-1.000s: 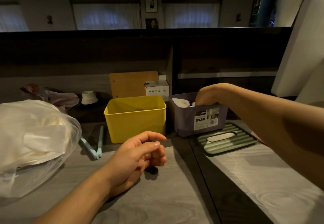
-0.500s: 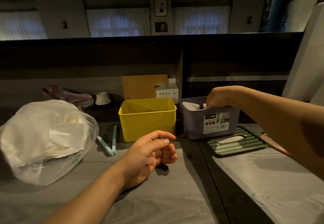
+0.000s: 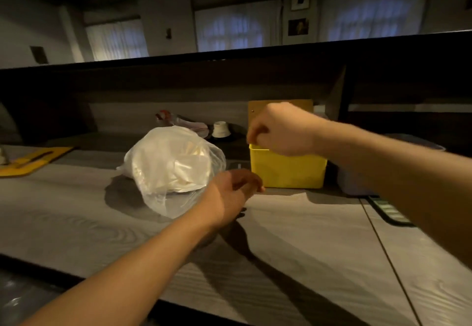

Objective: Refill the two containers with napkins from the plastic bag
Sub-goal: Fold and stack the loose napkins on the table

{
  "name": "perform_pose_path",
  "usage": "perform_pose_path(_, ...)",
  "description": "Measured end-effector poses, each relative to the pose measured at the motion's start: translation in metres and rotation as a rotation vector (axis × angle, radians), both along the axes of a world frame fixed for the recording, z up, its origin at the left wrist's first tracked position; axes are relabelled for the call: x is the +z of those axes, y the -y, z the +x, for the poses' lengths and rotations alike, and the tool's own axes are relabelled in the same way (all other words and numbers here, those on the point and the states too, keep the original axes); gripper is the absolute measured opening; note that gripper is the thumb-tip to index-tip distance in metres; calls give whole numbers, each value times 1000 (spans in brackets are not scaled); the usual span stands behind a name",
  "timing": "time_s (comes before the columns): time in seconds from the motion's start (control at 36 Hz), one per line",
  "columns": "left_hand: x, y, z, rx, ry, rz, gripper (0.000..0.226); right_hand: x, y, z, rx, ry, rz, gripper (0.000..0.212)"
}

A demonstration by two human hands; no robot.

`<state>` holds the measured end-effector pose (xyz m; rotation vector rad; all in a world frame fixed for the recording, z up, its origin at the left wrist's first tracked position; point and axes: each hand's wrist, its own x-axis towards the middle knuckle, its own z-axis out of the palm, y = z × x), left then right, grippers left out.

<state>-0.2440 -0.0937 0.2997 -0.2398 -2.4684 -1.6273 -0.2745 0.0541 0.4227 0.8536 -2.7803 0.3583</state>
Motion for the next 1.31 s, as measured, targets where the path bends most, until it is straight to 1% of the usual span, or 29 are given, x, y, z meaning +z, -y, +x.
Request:
perform_pose_path(0.06, -3, 29, 6, 102, -55, -160, 21, -11, 30, 2, 74, 59, -24, 29)
perform_pose_path(0.11, -6, 56, 11, 192, -108, -395, 19, -23, 59, 0, 125, 128, -24, 33)
perform_pose_path(0.17, -9, 79, 13, 254, -120, -610, 20, -33, 83, -5, 141, 190, -32, 39)
perform_pose_path(0.19, -12, 87, 12, 276, -101, -668, 23, -38, 93, -9, 138, 214, -34, 41)
perform_pose_path(0.25, -17, 97, 11, 314, -64, -694, 28, -49, 113, -19, 111, 259, -38, 42)
perform_pose_path(0.31, -20, 99, 8, 324, -44, -741, 27, -62, 132, -31, 72, 266, 1, 37)
perform_pose_path(0.36, -24, 98, 4, 290, -54, -790, 30, -75, 147, -39, 25, 230, 71, 31)
perform_pose_path(0.42, -24, 98, 2, 282, -69, -744, 33, -87, 159, -48, -3, 160, 104, 31)
perform_pose_path(0.53, -23, 105, 3, 337, -54, -699, 21, -97, 173, -58, -34, 97, 62, 46)
perform_pose_path(0.64, -19, 108, 7, 394, 6, -537, 28, -101, 182, -64, -21, 75, 102, 61)
perform_pose_path(0.72, -18, 107, 9, 393, 62, -448, 24, -105, 189, -66, -51, 52, 151, 67)
perform_pose_path(0.78, -17, 107, 10, 397, 67, -405, 28, -104, 192, -66, -66, 31, 169, 63)
perform_pose_path(0.83, -16, 106, 10, 409, 75, -371, 30, -102, 192, -65, -64, 21, 145, 49)
perform_pose_path(0.89, -16, 104, 12, 429, 92, -361, 24, -100, 191, -66, -72, 72, 106, 35)
perform_pose_path(0.92, -16, 104, 12, 437, 92, -358, 28, -100, 191, -67, -80, 107, 86, 33)
perform_pose_path(0.97, -14, 104, 12, 448, 89, -349, 38, -101, 190, -68, -100, 168, 49, 37)
perform_pose_path(1.06, -14, 104, 12, 454, 87, -292, 45, -100, 185, -67, -84, 217, 11, 43)
perform_pose_path(1.14, -15, 104, 12, 464, 64, -242, 47, -99, 176, -70, -36, 168, 104, 42)
perform_pose_path(1.17, -15, 104, 12, 463, 61, -246, 46, -100, 173, -71, -14, 143, 141, 45)
perform_pose_path(1.25, -15, 105, 12, 451, 73, -277, 45, -101, 167, -72, 46, 109, 265, 71)
perform_pose_path(1.31, -14, 106, 11, 454, 78, -287, 45, -101, 166, -70, 43, 96, 335, 77)
